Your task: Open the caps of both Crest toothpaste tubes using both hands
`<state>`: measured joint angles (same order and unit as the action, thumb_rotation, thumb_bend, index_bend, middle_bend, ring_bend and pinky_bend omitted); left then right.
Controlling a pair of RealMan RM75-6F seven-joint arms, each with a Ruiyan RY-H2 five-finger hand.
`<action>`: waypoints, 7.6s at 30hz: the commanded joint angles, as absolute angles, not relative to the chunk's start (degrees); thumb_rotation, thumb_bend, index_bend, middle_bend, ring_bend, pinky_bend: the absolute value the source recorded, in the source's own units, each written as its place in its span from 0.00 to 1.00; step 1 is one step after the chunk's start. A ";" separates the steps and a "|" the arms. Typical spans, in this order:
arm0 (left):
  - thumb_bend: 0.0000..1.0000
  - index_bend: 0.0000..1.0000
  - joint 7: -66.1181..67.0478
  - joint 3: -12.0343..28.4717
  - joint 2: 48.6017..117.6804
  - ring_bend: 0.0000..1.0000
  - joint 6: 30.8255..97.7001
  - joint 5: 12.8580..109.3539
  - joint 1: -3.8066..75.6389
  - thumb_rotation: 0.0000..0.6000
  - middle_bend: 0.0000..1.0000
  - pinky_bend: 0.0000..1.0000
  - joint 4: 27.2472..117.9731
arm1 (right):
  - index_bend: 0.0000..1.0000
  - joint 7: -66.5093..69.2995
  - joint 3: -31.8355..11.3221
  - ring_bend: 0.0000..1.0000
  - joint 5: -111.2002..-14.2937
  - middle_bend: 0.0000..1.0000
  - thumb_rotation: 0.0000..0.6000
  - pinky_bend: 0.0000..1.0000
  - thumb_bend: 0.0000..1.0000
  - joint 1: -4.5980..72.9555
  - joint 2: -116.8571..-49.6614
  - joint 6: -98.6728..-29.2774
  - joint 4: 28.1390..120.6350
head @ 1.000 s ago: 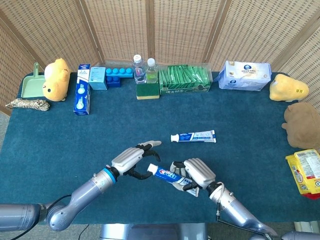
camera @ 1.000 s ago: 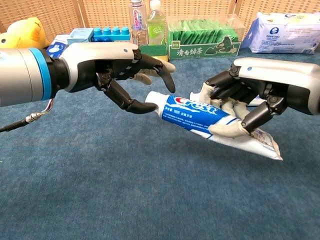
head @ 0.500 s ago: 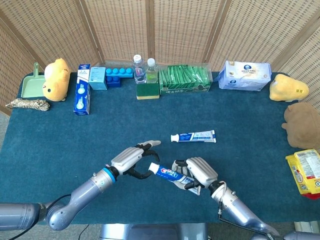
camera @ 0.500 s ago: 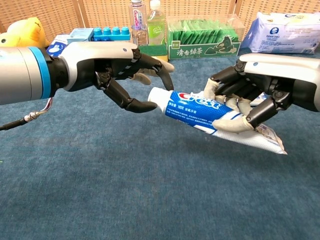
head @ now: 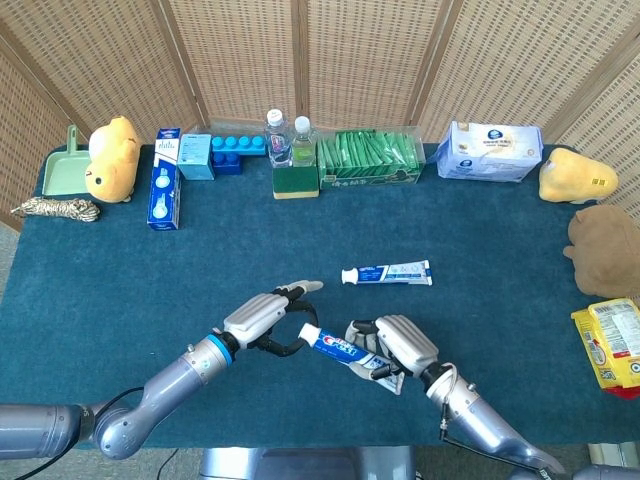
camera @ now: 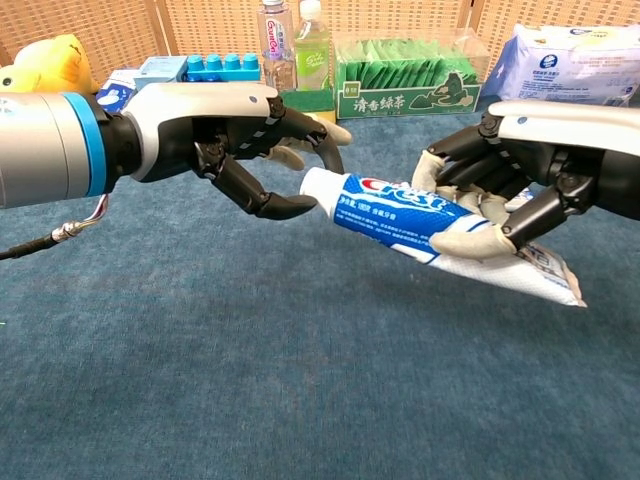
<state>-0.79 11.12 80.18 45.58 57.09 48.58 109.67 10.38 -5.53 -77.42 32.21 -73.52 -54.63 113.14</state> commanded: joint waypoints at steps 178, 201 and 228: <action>0.44 0.28 -6.22 0.21 52.63 0.00 73.34 79.31 12.08 1.00 0.03 0.06 120.15 | 0.45 -28.14 -9.71 0.12 -38.63 0.25 1.00 0.23 0.27 51.93 -89.22 -46.68 75.58; 0.44 0.27 -7.30 0.47 51.48 0.00 71.13 81.30 12.86 1.00 0.05 0.06 121.39 | 0.89 -6.00 -13.27 0.61 -49.63 0.68 1.00 0.74 0.46 44.83 -80.13 -42.75 87.71; 0.44 0.27 0.02 11.44 68.65 0.00 48.33 63.74 38.24 1.00 0.08 0.19 113.00 | 0.89 32.38 -18.17 0.65 -67.17 0.70 1.00 0.76 0.46 33.36 -65.02 -29.80 102.81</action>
<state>-1.03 10.82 67.35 49.17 64.98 36.97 113.94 31.34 -17.92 -66.19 33.89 -65.37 -30.16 102.27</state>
